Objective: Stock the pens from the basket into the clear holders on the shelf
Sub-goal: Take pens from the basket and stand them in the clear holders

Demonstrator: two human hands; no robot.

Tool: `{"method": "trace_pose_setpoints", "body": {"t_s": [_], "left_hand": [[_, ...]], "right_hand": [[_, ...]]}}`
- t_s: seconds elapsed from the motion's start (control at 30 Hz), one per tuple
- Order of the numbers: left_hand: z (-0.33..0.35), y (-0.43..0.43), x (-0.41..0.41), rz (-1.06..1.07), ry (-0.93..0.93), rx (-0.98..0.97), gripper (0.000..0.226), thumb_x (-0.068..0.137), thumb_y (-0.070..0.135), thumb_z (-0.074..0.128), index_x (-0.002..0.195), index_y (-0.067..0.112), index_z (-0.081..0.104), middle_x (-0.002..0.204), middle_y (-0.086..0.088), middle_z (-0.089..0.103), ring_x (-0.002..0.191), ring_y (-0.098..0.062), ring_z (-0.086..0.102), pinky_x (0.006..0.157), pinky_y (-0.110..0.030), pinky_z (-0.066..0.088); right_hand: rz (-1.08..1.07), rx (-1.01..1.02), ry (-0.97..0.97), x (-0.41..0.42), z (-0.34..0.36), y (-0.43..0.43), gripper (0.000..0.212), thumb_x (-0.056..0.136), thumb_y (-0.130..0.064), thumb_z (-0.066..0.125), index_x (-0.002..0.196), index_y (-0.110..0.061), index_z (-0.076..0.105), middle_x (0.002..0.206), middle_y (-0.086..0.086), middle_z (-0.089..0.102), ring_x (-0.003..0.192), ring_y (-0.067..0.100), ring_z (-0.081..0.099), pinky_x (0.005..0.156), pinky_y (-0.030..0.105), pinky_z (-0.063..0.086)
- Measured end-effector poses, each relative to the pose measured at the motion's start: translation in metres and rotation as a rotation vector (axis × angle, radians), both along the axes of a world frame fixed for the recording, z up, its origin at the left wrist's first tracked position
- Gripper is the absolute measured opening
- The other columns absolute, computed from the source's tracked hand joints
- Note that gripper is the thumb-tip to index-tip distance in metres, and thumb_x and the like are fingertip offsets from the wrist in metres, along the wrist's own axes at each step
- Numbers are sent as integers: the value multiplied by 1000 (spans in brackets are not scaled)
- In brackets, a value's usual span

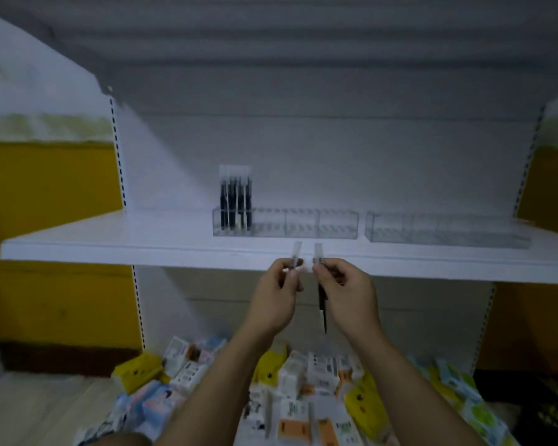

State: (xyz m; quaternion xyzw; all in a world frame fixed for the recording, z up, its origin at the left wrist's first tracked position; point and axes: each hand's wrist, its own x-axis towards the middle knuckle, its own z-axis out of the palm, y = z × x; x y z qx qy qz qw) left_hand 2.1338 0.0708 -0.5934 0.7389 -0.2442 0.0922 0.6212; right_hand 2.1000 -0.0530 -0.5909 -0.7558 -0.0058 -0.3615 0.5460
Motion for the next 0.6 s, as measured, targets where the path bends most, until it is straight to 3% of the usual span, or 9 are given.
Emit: {"method": "trace_pose_setpoints", "body": {"t_s": [0.07, 0.17, 0.23, 0.3, 0.43, 0.6], "left_hand": [[19, 4, 4, 58, 11, -15, 26, 100, 39, 43, 98, 19, 61, 71, 6, 55, 52, -5, 44, 49, -20, 34], [45, 8, 13, 135, -30, -25, 33, 98, 40, 47, 86, 14, 62, 68, 1, 57, 54, -8, 48, 52, -25, 38], [62, 10, 22, 146, -61, -23, 30, 97, 36, 50, 88, 12, 65, 75, -5, 63, 64, -14, 55, 62, -33, 48], [78, 13, 28, 104, -93, -38, 23, 98, 30, 50, 98, 14, 66, 78, -3, 66, 72, -15, 62, 68, -30, 54], [112, 15, 43, -10, -197, -58, 21, 101, 22, 45, 120, 23, 54, 81, -4, 70, 75, -13, 68, 71, -24, 58], [144, 16, 76, 57, -212, -84, 22, 97, 18, 52, 118, 14, 57, 105, -1, 66, 85, -9, 70, 78, -31, 59]], "right_hand": [[45, 17, -27, 4, 20, 3, 16, 90, -21, 66, 106, -27, 64, 81, -4, 67, 77, 8, 64, 71, 27, 53], [71, -29, -50, 12, 46, 3, 33, 90, -21, 66, 122, -28, 58, 84, -4, 65, 77, 7, 62, 68, 19, 51], [96, -67, -64, 20, 62, 2, 45, 90, -21, 66, 130, -33, 51, 89, -4, 63, 81, 8, 62, 69, 16, 51], [137, -95, -94, 30, 75, 1, 52, 90, -19, 66, 135, -37, 46, 90, -5, 61, 80, 6, 62, 71, 17, 52], [185, -106, -159, 55, 101, 3, 46, 92, -14, 63, 132, -32, 51, 84, -6, 61, 75, 3, 63, 70, 17, 53], [207, -98, -217, 92, 129, 0, 38, 89, -15, 66, 119, -36, 56, 89, -4, 61, 78, 14, 65, 73, 38, 59]]}}
